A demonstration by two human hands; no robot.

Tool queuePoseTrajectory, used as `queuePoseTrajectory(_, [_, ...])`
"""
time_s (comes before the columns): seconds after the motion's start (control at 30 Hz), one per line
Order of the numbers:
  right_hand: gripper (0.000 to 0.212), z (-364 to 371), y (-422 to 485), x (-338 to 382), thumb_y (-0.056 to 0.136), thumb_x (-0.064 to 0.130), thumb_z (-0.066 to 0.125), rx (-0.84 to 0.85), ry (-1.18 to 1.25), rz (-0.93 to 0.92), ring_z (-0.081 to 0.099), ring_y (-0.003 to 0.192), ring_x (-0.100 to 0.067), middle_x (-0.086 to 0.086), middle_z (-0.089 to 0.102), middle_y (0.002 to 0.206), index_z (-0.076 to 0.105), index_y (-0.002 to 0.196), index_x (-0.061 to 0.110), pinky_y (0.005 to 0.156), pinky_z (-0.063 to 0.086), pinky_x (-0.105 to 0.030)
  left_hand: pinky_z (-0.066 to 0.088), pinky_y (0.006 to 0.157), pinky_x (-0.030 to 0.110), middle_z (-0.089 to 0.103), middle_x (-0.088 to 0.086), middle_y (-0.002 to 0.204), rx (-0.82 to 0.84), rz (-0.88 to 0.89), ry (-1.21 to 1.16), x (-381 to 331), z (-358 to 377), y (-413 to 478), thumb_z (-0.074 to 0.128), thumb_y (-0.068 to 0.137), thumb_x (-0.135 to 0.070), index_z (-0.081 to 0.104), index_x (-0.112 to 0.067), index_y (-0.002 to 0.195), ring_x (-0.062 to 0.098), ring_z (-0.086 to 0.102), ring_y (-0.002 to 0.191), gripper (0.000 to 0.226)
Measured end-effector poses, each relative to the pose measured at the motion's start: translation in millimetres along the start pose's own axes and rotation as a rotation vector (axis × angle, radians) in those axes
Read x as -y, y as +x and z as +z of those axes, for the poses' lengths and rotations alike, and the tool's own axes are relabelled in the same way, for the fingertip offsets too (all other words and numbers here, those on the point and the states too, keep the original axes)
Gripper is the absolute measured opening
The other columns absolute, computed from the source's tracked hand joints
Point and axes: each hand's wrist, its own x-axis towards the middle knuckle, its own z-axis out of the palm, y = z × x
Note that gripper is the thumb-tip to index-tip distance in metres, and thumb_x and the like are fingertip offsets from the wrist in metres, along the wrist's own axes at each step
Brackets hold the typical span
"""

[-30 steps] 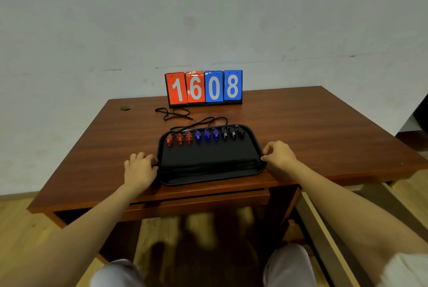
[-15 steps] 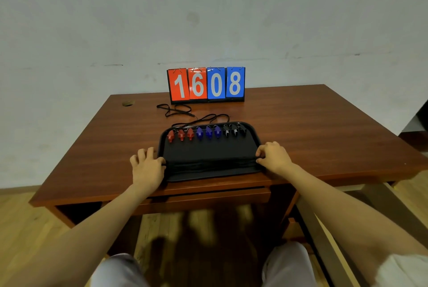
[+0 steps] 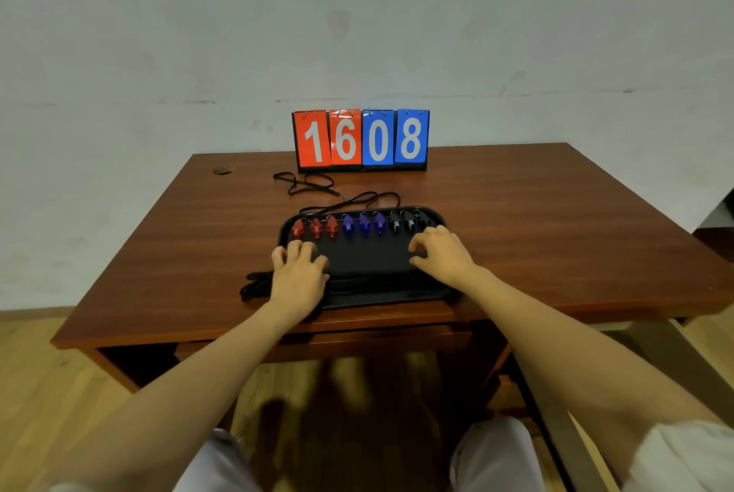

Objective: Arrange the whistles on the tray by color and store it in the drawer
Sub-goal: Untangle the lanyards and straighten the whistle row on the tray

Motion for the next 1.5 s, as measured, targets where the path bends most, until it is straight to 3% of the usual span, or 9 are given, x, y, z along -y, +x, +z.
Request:
queuePoseTrajectory(0.23, [0.022, -5, 69, 31, 0.092, 0.023, 0.056, -0.003, 0.075, -0.052, 0.050, 0.112, -0.026, -0.008, 0.059, 0.115, 0.063, 0.110, 0.013, 0.095, 0.044, -0.039, 0.024, 0.106, 0.043, 0.051, 0.006, 0.128, 0.076, 0.017, 0.003, -2, -2, 68, 0.045, 0.095, -0.028, 0.056, -0.018, 0.121, 0.028, 0.039, 0.124, 0.030])
queuePoseTrajectory(0.4, [0.026, -2, 140, 48, 0.093, 0.023, 0.055, -0.003, 0.131, -0.041, 0.051, 0.112, -0.024, -0.008, 0.058, 0.118, 0.059, 0.117, 0.013, 0.092, 0.046, -0.036, 0.039, 0.093, 0.041, 0.058, 0.009, 0.119, 0.075, -0.026, -0.099, 22, -7, 138, 0.045, 0.095, -0.022, 0.058, -0.013, 0.115, 0.028, 0.051, 0.113, 0.026])
queuePoseTrajectory(0.67, [0.031, 31, 249, 56, 0.094, 0.026, 0.053, 0.078, 0.006, 0.012, 0.044, 0.118, -0.031, -0.012, 0.054, 0.124, 0.053, 0.120, 0.009, 0.096, 0.038, -0.041, 0.038, 0.096, 0.043, 0.053, 0.011, 0.127, 0.144, -0.073, -0.057, 80, 34, 234, 0.042, 0.092, -0.002, 0.055, -0.016, 0.128, 0.031, 0.044, 0.121, 0.041])
queuePoseTrajectory(0.87, [0.038, 68, 286, 63, 0.094, 0.031, 0.052, 0.146, 0.070, 0.016, 0.042, 0.122, -0.031, -0.012, 0.051, 0.128, 0.051, 0.125, 0.009, 0.098, 0.037, -0.041, 0.037, 0.094, 0.040, 0.050, 0.007, 0.131, 0.129, -0.006, -0.092, 90, 70, 266, 0.042, 0.094, -0.013, 0.051, -0.021, 0.131, 0.030, 0.042, 0.121, 0.039])
queuePoseTrajectory(1.0, [0.027, 83, 294, 62, 0.097, 0.023, 0.048, 0.080, 0.116, 0.054, 0.041, 0.119, -0.032, -0.012, 0.051, 0.125, 0.054, 0.118, 0.008, 0.095, 0.036, -0.041, 0.033, 0.096, 0.039, 0.047, 0.006, 0.135, 0.154, 0.043, -0.092, 88, 84, 272, 0.043, 0.096, -0.019, 0.043, -0.025, 0.139, 0.029, 0.039, 0.125, 0.043])
queuePoseTrajectory(1.13, [0.023, 86, 292, 65, 0.098, 0.014, 0.044, 0.111, 0.074, 0.025, 0.042, 0.117, -0.033, -0.015, 0.051, 0.125, 0.051, 0.118, 0.005, 0.093, 0.036, -0.039, 0.026, 0.100, 0.044, 0.042, 0.006, 0.137, 0.218, -0.030, -0.042, 82, 91, 267, 0.039, 0.099, -0.023, 0.048, -0.020, 0.133, 0.029, 0.031, 0.129, 0.035])
queuePoseTrajectory(1.27, [0.018, 72, 282, 67, 0.099, 0.013, 0.039, 0.086, 0.154, -0.043, 0.053, 0.104, -0.035, -0.015, 0.061, 0.110, 0.048, 0.112, 0.005, 0.076, 0.033, -0.038, 0.026, 0.096, 0.041, 0.037, 0.000, 0.143, 0.136, -0.013, -0.132, 77, 83, 257, 0.043, 0.097, -0.033, 0.047, -0.023, 0.133, 0.028, 0.029, 0.128, 0.037])
queuePoseTrajectory(1.37, [0.015, 45, 271, 69, 0.098, 0.018, 0.043, -0.001, 0.233, -0.086, 0.055, 0.092, -0.028, -0.008, 0.064, 0.100, 0.052, 0.106, 0.010, 0.071, 0.036, -0.035, 0.019, 0.082, 0.035, 0.048, -0.002, 0.132, 0.051, -0.020, -0.204, 73, 65, 254, 0.040, 0.099, -0.031, 0.054, -0.021, 0.123, 0.025, 0.037, 0.118, 0.029])
queuePoseTrajectory(1.5, [0.011, -7, 261, 73, 0.096, 0.019, 0.051, -0.179, 0.348, -0.152, 0.056, 0.083, -0.017, -0.004, 0.065, 0.093, 0.060, 0.098, 0.013, 0.072, 0.047, -0.030, 0.020, 0.076, 0.033, 0.063, 0.001, 0.097, -0.062, -0.099, -0.367, 63, 24, 255, 0.039, 0.099, -0.024, 0.059, -0.019, 0.095, 0.024, 0.053, 0.096, 0.021])
